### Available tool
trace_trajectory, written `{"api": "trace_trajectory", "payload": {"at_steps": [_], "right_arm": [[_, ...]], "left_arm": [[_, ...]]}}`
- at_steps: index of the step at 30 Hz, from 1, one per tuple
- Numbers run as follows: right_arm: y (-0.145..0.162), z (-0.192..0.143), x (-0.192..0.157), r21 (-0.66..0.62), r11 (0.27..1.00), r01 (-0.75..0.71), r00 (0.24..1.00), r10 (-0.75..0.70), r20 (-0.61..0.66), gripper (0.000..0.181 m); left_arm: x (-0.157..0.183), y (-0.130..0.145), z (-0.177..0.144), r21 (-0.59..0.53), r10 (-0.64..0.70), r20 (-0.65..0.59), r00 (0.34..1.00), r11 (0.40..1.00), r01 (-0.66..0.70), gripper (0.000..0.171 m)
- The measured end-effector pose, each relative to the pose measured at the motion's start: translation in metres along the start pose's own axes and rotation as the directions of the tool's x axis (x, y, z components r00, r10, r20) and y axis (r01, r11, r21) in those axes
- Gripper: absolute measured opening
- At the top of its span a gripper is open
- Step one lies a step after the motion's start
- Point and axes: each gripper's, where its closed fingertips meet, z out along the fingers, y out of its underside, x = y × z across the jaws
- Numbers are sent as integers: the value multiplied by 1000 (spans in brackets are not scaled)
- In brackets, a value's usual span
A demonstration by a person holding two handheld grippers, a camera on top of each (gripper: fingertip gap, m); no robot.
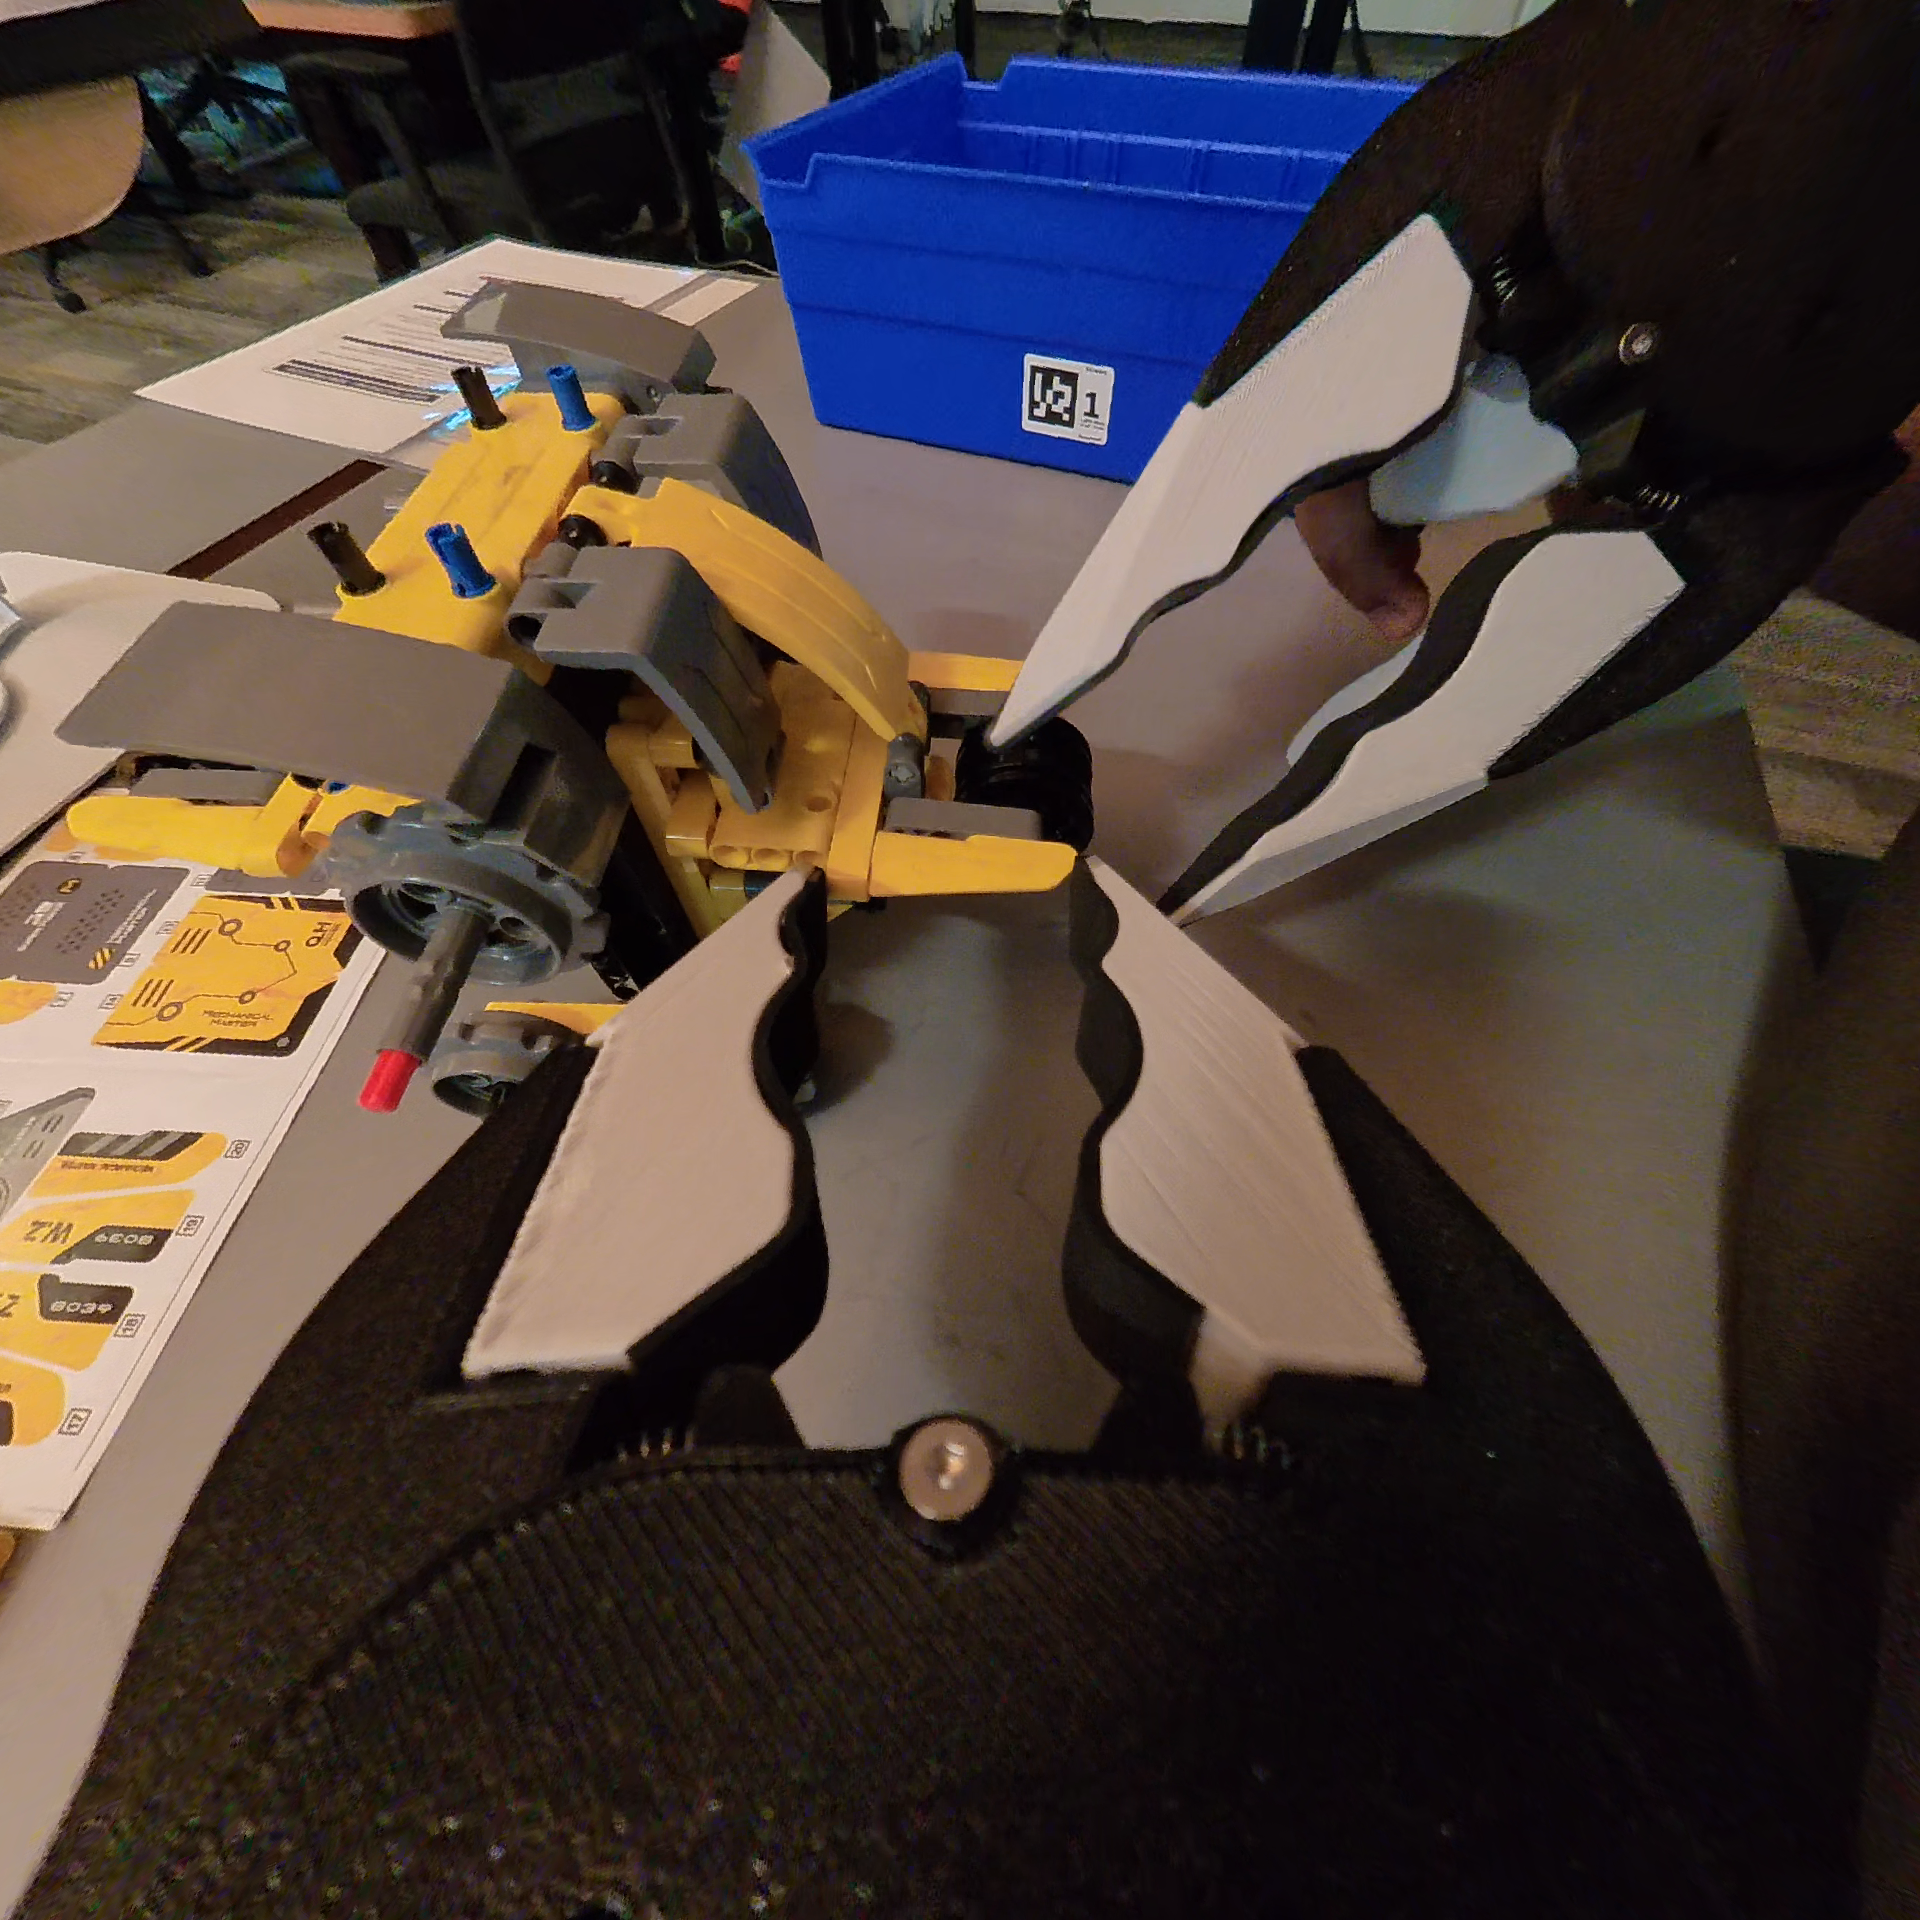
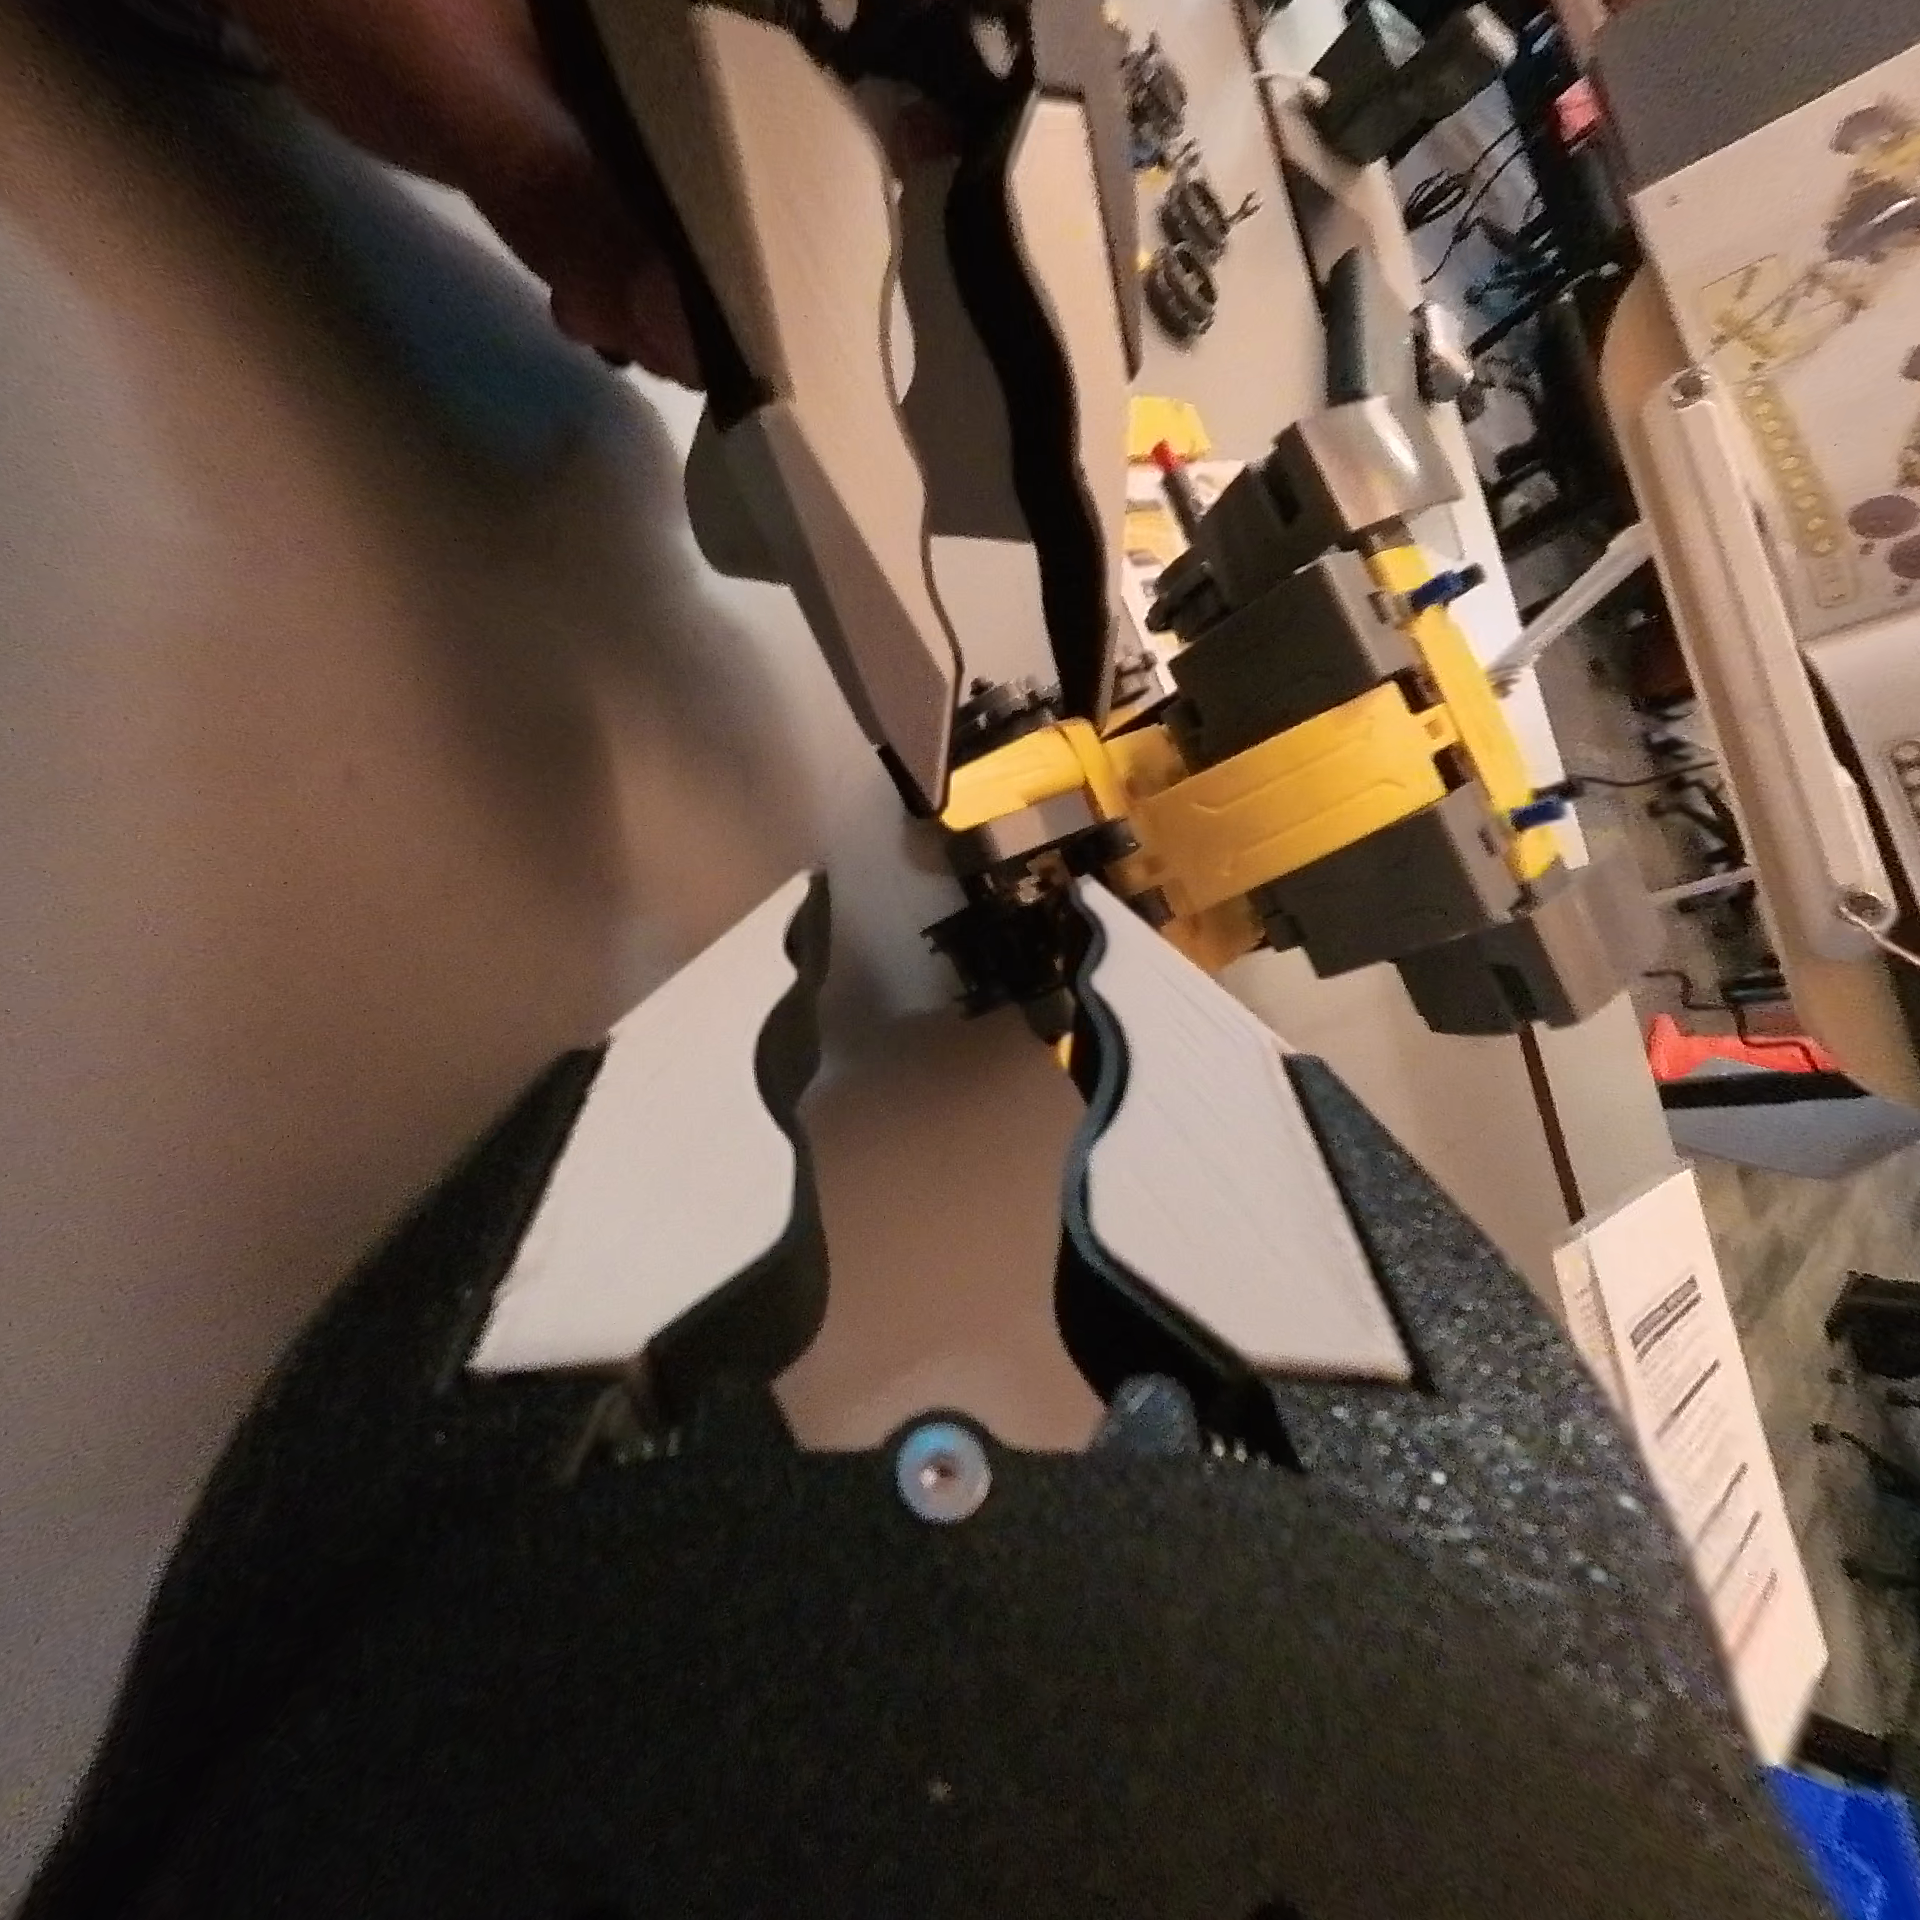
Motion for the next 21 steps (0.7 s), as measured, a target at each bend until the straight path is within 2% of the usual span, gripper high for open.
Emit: {"api": "trace_trajectory", "payload": {"at_steps": [6,21], "right_arm": [[6,1,0,-60,998,31,999,-31,11,45],[5,-5,-6,-60,998,-11,999,13,32,46]], "left_arm": [[0,0,-1,-2,2,2,1000,1000,-2,46],[-1,0,-1,-1,1,11,1000,1000,-1,46]]}}
